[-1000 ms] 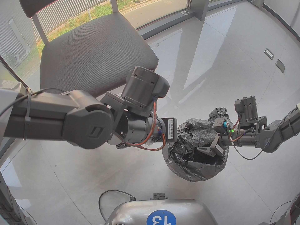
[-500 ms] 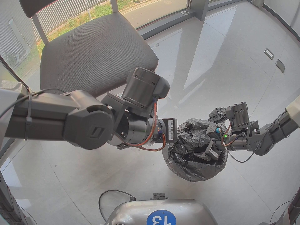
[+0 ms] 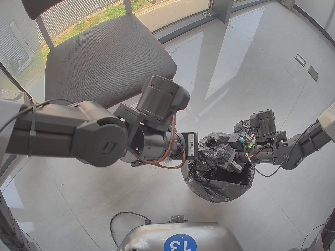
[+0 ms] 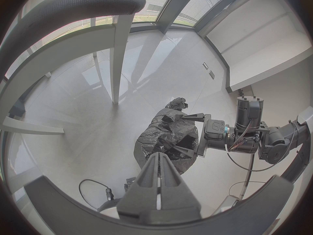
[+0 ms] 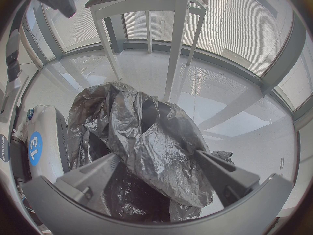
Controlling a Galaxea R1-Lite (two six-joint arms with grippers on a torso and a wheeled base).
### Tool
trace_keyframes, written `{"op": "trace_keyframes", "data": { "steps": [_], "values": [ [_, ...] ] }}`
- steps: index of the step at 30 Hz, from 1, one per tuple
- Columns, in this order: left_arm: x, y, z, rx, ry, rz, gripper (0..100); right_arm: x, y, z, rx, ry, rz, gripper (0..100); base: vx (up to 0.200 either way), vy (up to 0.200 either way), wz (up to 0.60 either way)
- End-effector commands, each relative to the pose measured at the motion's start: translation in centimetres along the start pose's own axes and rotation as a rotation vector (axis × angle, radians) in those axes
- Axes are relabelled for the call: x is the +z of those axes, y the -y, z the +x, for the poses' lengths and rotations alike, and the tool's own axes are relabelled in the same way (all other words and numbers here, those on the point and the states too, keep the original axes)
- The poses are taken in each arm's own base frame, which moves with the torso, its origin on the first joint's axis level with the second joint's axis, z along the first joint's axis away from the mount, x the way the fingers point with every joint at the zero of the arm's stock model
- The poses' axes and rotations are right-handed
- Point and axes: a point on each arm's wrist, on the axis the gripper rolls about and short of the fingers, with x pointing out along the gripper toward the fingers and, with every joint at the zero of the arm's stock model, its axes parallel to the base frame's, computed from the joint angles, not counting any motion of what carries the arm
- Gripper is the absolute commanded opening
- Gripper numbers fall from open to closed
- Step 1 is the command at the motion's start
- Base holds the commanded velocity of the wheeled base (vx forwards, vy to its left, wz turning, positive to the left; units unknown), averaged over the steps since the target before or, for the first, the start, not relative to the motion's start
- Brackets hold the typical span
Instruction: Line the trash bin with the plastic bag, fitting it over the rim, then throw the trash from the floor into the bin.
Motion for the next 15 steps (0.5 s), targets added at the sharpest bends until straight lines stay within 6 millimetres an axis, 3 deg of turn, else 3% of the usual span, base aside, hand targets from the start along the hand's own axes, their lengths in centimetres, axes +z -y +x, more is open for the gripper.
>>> {"op": "trace_keyframes", "data": {
  "steps": [1, 12, 15],
  "values": [
    [0.0, 0.0, 0.0, 0.001, -0.001, 0.0, 0, 0.0, 0.0, 0.1, 0.001, 0.0, -0.001, 0, 0.0, 0.0, 0.0],
    [0.0, 0.0, 0.0, 0.001, -0.002, 0.0, 0, 0.1, 0.1, 0.0, -0.038, -0.021, 0.002, 0, 0.0, 0.0, 0.0],
    [0.0, 0.0, -0.1, 0.0, 0.001, 0.0, 0, 1.5, 1.7, 0.1, -0.089, 0.03, 0.033, 0, 0.0, 0.0, 0.0]
  ]
}}
